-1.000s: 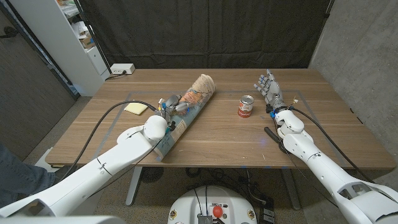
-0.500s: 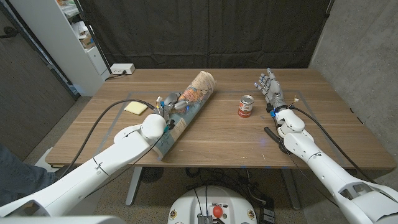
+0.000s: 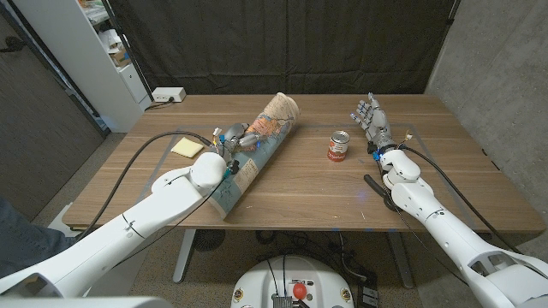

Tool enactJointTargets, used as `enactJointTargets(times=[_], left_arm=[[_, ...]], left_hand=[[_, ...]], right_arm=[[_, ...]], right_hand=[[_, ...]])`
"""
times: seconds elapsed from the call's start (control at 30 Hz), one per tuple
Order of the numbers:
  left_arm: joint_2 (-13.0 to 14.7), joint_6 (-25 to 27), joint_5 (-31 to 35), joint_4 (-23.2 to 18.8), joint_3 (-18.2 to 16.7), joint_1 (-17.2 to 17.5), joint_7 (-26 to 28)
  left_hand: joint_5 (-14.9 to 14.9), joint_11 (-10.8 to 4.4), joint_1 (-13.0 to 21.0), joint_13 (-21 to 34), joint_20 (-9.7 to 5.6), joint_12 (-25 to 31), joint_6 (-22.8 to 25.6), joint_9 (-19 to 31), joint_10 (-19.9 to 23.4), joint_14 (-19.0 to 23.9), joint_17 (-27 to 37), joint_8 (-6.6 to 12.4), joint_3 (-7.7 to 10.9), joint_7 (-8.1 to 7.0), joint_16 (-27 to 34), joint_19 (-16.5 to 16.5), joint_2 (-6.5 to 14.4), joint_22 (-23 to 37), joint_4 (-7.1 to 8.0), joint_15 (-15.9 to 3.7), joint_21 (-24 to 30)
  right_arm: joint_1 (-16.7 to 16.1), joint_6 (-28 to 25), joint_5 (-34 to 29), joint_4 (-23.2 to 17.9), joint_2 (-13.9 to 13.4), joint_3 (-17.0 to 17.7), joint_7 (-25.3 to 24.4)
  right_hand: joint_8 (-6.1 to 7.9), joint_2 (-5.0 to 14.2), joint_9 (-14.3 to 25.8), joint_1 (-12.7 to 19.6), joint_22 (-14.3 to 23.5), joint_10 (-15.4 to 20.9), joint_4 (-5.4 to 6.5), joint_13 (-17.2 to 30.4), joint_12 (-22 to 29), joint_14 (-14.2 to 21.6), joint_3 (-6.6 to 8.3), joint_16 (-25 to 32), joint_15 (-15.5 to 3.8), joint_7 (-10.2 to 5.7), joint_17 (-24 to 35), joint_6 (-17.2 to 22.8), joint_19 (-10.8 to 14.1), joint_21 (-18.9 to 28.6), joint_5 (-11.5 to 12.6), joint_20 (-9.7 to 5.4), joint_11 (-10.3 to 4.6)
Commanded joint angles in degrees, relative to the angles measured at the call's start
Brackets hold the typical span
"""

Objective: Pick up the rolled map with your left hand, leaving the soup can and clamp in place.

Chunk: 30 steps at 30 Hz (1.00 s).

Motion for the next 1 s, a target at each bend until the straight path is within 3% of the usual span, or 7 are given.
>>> enactJointTargets(times=[0.03, 1.0], left_arm=[[1.37, 0.91, -0.17, -1.99, -0.67, -0.75, -0.99], [2.52, 0.23, -0.06, -3.84, -2.03, -0.24, -0.96]], left_hand=[[0.45, 0.01, 0.38, 0.24, 0.08, 0.34, 0.75, 0.23, 0.64, 0.54, 0.37, 0.20, 0.12, 1.51, 0.06, -0.02, 0.06, 0.12, 0.12, 0.01, 0.26], [0.84, -0.16, 1.24, 0.68, 0.06, 0.36, 1.33, 0.38, 0.88, 0.73, 0.65, 0.24, 0.37, 1.46, -0.01, -0.19, -0.03, 0.05, -0.17, -0.05, 0.46]], right_arm=[[-0.17, -0.10, -0.03, -0.53, -0.23, 0.14, -0.24], [-0.56, 0.20, -0.20, -1.27, -0.11, 0.20, -0.86]], right_hand=[[0.07, 0.15, 0.33, 0.66, 0.21, 0.34, -0.10, 0.05, 0.19, 0.47, -0.15, 0.11, 0.08, 0.13, 0.07, 0.46, 0.46, 0.08, 0.21, 0.03, -0.02], [0.06, 0.36, 0.33, 0.60, 0.21, 0.72, -0.15, 0.06, 0.28, 1.60, -0.30, 0.55, 0.05, 0.19, 0.17, 0.51, 1.27, 0.32, 0.11, -0.25, 0.24]])
